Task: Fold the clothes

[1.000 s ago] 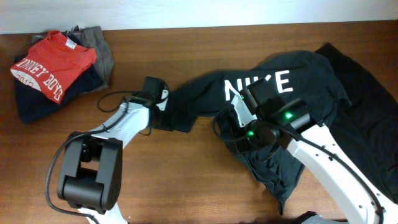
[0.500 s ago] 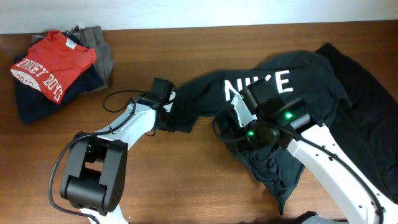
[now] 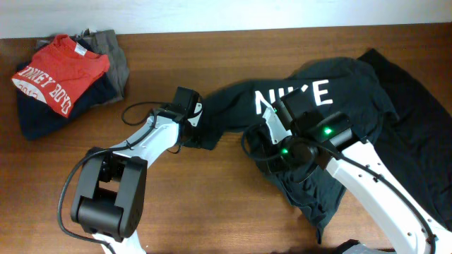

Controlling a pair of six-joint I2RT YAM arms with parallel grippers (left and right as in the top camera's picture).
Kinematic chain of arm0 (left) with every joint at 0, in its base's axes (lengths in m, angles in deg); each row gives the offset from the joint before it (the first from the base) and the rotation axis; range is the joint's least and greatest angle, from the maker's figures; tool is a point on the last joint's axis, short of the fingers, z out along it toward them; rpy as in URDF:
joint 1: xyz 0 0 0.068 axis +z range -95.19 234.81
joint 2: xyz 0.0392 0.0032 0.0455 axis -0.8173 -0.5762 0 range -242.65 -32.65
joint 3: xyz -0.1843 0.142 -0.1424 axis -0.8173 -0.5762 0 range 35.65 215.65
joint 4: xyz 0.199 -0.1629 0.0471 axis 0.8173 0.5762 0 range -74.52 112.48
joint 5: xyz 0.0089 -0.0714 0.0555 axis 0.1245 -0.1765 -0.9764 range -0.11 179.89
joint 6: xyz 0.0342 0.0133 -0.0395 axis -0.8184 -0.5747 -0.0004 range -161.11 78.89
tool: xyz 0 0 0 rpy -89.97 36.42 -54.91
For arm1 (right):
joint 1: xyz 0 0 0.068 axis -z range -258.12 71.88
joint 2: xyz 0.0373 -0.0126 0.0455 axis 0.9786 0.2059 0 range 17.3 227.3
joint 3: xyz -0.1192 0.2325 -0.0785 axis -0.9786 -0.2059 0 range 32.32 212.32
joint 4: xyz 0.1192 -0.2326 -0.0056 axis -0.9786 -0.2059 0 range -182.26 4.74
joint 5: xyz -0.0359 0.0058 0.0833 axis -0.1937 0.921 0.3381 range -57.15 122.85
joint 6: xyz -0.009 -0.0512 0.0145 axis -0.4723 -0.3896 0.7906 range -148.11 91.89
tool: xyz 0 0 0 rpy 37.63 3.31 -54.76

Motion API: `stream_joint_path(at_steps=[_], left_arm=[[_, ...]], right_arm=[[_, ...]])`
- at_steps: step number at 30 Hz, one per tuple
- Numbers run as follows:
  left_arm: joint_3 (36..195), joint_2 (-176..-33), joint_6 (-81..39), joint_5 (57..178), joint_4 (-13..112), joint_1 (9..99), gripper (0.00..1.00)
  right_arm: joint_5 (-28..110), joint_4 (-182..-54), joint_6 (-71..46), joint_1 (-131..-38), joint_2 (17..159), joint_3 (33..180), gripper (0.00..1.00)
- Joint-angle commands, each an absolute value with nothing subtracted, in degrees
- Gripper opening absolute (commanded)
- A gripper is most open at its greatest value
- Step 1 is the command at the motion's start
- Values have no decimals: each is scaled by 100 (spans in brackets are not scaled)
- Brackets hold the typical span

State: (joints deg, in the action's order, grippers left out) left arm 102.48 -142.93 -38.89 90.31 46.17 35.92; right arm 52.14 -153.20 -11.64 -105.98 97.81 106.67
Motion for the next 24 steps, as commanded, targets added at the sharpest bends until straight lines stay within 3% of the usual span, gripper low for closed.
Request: stream_joint_path(at_steps=[1,7,13,16,24], left_arm=[[10444,-14616,-3872,8865,4993,3622,1],[11745,-14262,-3874,8863,6176,3622,1],[12781,-13237,-3664,8736,6698,3719,1],[12866,-12444,-3400,8059,6746,3902,1],[12866,-10933,-3223,7746,6904,4191,1]], right_arm=[[5144,-15117,-1144,-10624,9737,10682,4],[4991,-14940,-1107,-10624,9735,11174,4],[4103,-15782,-1107,-10624,9724,12520,4],[3865,-16214,-1113,-10624,9724,13296,4],[3863,-16291,-1133,-10692,9641,13694,4]])
